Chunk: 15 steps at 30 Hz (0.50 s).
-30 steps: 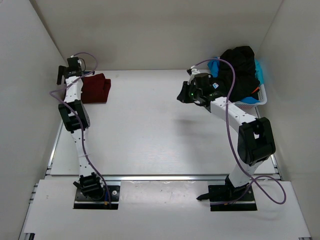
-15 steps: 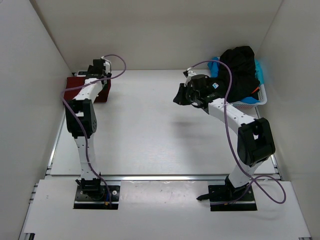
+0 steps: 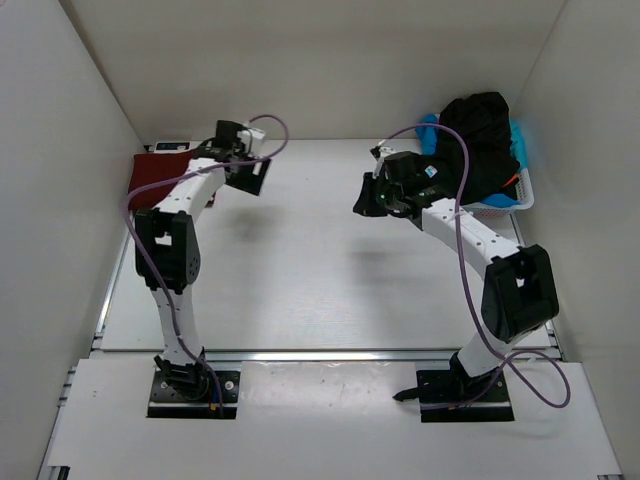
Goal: Fold and stack the t-shirts
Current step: Put the neatly folded tshirt into the corner of the board with the left arm
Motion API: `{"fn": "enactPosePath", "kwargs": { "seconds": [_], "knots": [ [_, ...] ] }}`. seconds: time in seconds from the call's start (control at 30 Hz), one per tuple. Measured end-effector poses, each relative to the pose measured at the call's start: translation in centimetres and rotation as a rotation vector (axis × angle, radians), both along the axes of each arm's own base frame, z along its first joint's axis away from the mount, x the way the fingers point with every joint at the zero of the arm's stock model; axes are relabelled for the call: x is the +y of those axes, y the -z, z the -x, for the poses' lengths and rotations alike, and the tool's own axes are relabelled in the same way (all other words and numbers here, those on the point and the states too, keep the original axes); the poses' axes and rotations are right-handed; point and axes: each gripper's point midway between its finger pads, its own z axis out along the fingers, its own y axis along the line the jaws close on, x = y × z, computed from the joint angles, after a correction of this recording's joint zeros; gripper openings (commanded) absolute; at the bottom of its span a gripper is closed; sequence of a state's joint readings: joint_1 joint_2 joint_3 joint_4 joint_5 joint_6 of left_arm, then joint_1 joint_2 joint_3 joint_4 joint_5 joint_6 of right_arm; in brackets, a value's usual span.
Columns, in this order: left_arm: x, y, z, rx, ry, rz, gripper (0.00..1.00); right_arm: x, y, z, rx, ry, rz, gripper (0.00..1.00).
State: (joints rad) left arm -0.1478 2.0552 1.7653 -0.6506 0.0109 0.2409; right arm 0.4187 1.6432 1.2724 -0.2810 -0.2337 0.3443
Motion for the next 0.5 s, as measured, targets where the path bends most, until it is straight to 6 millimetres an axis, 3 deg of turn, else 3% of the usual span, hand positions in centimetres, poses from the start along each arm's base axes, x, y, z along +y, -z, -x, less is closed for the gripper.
{"fn": "enactPosePath", "kwargs": {
  "seconds": [0.1, 0.2, 0.4, 0.5],
  "knots": [
    [-7.3, -1.2, 3.8, 0.058, 0.177, 0.112, 0.88, -0.9, -0.5, 0.7, 0.022, 0.03, 0.039, 0.08],
    [-11.4, -1.1, 8.3, 0.145, 0.3, 0.18, 0.85, -1.7, -1.7, 1.3, 0.031, 0.054, 0.064, 0.09],
    [-12.9, 1.6, 17.6, 0.328, 0.405, 0.167, 0.86, -3.0, -3.8, 3.9, 0.052, 0.096, 0.105, 0.12],
    [-13.4, 1.1, 19.9, 0.357, 0.435, 0.191, 0.86, -3.5, -4.9, 5.9, 0.074, 0.108, 0.103, 0.11]
  ]
}}
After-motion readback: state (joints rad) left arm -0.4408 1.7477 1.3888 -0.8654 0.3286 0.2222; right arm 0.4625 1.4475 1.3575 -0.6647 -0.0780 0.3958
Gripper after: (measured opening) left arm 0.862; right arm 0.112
